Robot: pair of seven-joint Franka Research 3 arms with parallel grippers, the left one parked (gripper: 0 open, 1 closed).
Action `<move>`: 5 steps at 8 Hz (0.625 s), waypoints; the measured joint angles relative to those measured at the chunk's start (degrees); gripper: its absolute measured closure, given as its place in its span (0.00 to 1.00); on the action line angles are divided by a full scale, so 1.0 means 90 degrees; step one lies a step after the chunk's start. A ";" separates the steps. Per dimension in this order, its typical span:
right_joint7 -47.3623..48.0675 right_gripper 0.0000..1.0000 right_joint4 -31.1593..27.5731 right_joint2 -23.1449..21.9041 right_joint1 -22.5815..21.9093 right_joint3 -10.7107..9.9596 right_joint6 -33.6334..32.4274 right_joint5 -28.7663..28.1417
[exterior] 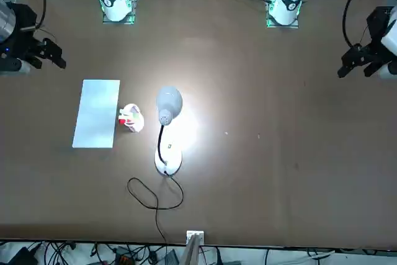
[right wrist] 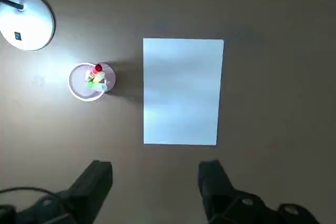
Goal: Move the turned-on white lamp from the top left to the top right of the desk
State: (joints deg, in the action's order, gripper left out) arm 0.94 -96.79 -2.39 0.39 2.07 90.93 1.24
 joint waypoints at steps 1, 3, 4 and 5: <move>-0.0001 0.00 0.0043 0.0027 0.0001 0.0002 0.0006 0.0017; 0.0000 0.00 0.0149 0.0079 0.0005 0.0002 -0.0046 0.0017; 0.0000 0.00 0.0159 0.0092 0.0002 0.0011 -0.0119 0.0018; 0.0000 0.00 0.0167 0.0135 -0.0026 0.0039 -0.0152 0.0023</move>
State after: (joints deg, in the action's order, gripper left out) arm 0.93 -95.28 -1.17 0.15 2.42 89.56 1.45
